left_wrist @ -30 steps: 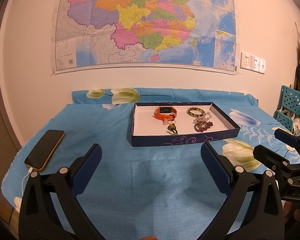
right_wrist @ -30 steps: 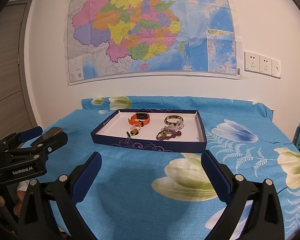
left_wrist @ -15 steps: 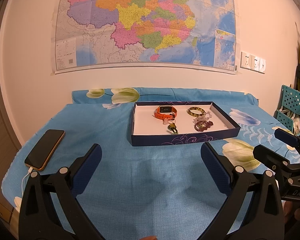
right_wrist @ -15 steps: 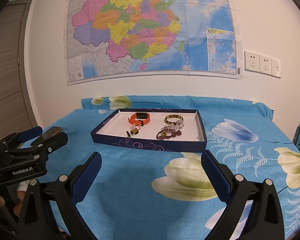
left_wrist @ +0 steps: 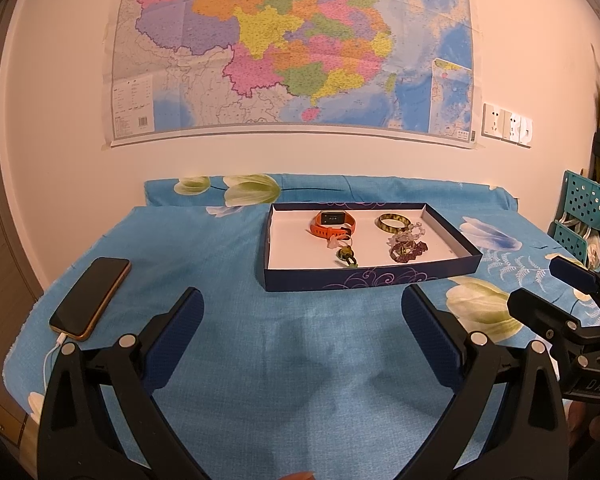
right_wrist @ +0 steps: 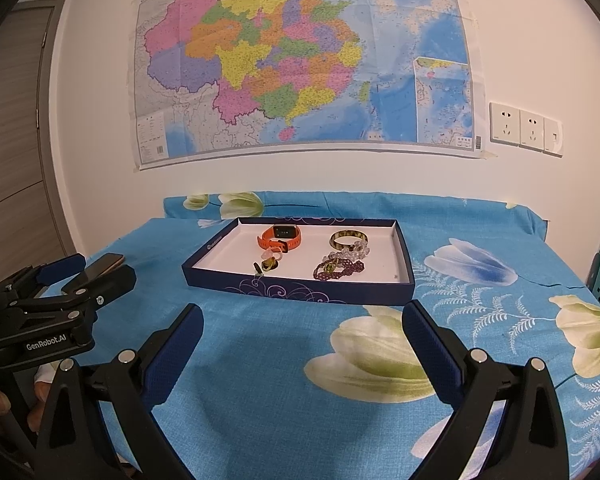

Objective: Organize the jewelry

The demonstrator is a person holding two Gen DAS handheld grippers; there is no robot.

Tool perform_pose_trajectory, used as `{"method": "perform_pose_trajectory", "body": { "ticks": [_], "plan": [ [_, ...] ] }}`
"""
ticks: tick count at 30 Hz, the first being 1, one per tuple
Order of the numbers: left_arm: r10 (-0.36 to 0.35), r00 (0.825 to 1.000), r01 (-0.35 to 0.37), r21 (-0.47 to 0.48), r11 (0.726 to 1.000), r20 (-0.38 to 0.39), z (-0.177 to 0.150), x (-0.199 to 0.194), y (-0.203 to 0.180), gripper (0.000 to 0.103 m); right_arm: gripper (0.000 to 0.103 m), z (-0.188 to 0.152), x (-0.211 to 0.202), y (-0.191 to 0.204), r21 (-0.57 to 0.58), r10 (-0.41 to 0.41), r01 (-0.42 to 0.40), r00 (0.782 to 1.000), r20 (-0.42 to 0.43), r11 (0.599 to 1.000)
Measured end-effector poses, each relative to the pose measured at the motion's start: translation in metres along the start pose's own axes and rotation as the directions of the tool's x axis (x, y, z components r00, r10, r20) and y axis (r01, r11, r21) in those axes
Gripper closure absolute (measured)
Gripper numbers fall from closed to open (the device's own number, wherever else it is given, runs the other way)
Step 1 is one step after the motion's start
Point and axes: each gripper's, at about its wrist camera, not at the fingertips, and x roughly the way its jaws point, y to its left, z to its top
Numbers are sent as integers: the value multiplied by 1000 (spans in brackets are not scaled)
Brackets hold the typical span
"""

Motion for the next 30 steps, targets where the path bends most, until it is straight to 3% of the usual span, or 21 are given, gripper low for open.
{"method": "perform_pose_trajectory", "body": {
  "ticks": [30],
  "plan": [
    [2,1000,-2,-4,1000,2,-1,0,3,5,7,0,0,0,-2,2,-2,1000,12,1000]
  ]
}}
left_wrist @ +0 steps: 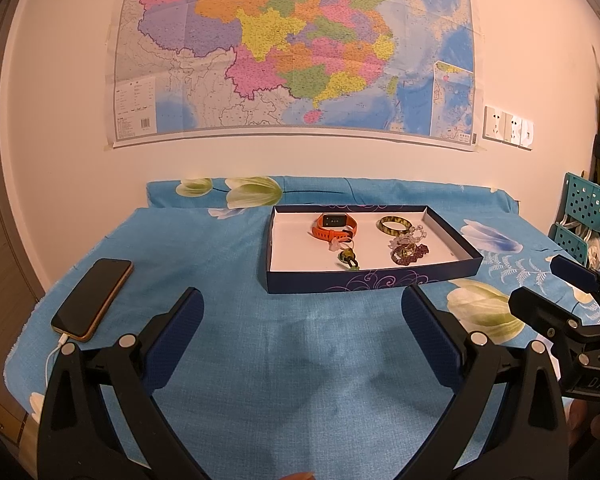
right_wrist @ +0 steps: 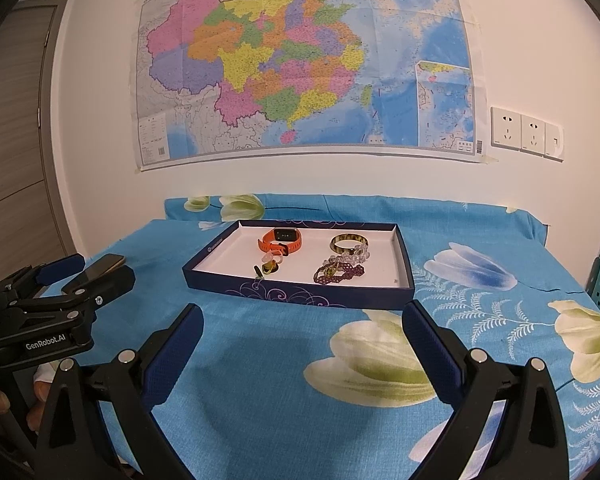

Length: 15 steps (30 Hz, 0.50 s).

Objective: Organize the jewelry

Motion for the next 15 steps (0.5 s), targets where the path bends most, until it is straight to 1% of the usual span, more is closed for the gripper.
{"method": "perform_pose_trajectory", "body": {
  "ticks": [15],
  "plan": [
    [-1,1000,1,-3,1000,-5,-1,0,0,5,7,0,1,-1,3,-2,2,1000,-5,1000]
  ]
}}
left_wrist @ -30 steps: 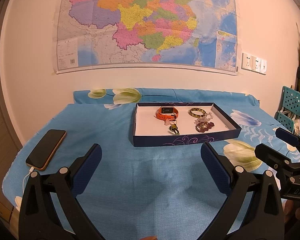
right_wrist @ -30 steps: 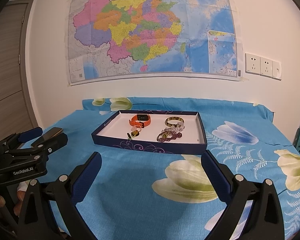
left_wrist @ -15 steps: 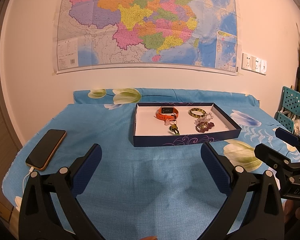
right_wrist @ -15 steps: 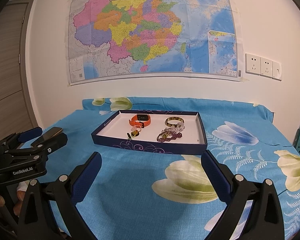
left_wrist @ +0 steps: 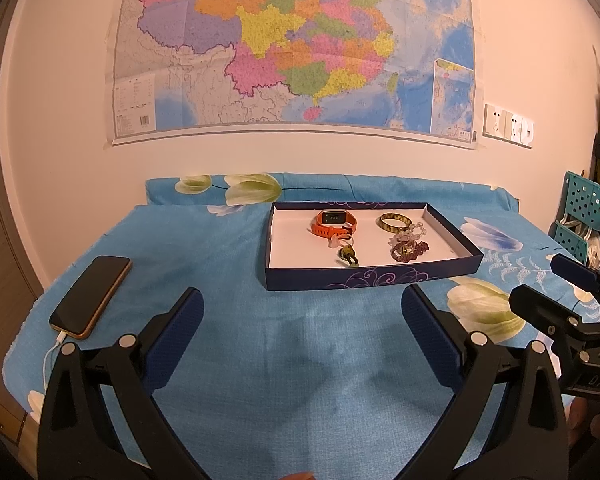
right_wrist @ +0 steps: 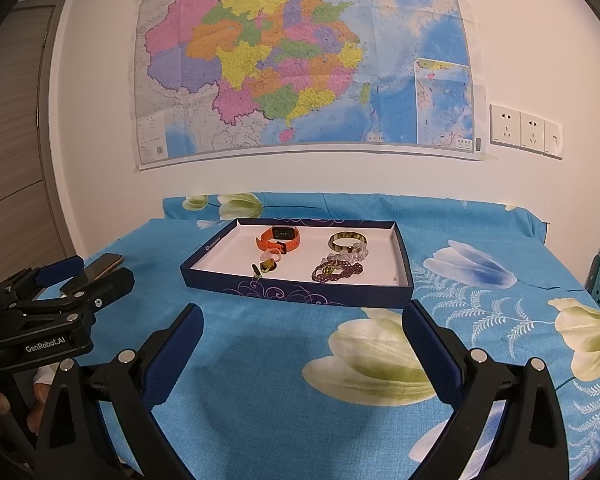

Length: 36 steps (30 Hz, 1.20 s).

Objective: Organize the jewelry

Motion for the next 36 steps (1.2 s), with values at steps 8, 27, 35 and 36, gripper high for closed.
{"method": "perform_pose_trajectory", "body": {
  "ticks": [8,27,35,36],
  "plan": [
    [1,1000,-1,0,1000,-1,0,1,-1,5,7,-1,1,0,-1,-2,2,1000,-4,1000],
    [2,1000,-2,-6,1000,-3,-3,3,-5,5,7,-2,5,0,2,1,-1,1000,-9,1000],
    [-2,1000,2,-5,1000,2,-5,5,-6,5,7,-3,5,-1,2,0,0,1000,-9,1000],
    [0,1000,0,-4,1000,2,-3,6,-5,5,7,-3,5,-1,3,1,-1,1000,-9,1000]
  ]
}}
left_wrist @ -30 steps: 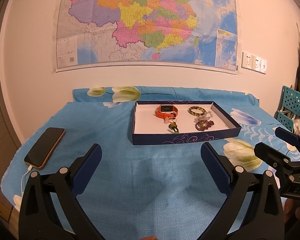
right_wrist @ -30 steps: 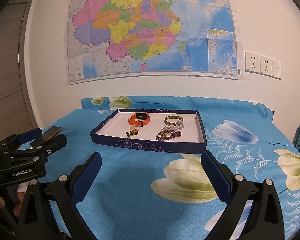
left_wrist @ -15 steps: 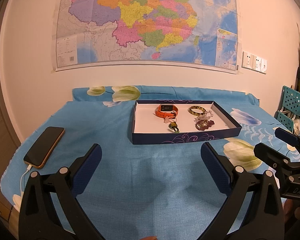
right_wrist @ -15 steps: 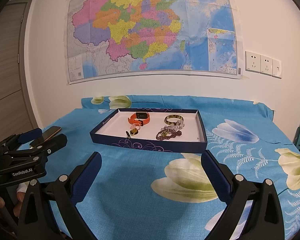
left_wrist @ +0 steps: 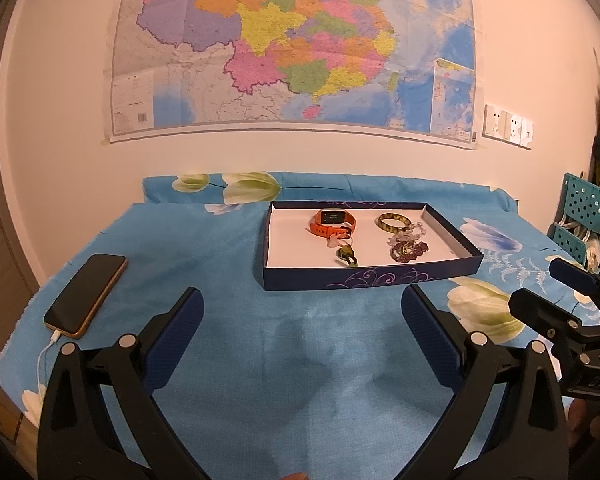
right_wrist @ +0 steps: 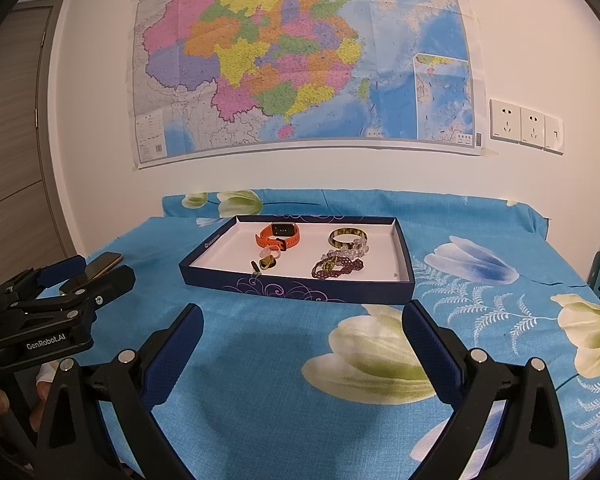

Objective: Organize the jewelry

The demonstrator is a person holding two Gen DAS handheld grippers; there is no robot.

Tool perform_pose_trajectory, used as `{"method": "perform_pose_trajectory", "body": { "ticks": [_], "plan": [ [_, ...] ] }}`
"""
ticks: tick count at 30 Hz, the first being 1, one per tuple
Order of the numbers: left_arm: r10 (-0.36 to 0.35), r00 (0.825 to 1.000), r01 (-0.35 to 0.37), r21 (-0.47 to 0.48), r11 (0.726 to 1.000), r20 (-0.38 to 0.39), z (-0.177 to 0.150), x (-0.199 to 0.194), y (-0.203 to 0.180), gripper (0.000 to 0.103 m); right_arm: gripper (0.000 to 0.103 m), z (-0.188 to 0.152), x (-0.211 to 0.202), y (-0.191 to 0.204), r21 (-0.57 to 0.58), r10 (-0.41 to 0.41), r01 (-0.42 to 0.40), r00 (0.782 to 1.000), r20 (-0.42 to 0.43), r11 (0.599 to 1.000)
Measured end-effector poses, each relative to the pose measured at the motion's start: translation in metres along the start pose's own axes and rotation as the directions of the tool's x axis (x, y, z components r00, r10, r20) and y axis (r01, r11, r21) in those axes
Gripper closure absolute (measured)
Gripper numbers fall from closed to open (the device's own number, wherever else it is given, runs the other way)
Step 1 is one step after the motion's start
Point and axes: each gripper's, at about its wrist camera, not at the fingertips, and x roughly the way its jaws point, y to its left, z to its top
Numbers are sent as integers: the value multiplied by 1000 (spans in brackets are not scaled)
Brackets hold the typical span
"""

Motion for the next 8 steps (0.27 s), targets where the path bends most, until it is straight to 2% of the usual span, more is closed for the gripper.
{"method": "perform_pose_trajectory", "body": {
  "ticks": [8],
  "plan": [
    [0,995,-4,-40,999,-98,-5,21,7,5,7,-4,12,-10,-7,-26,26,999,-47,1000]
  ]
}}
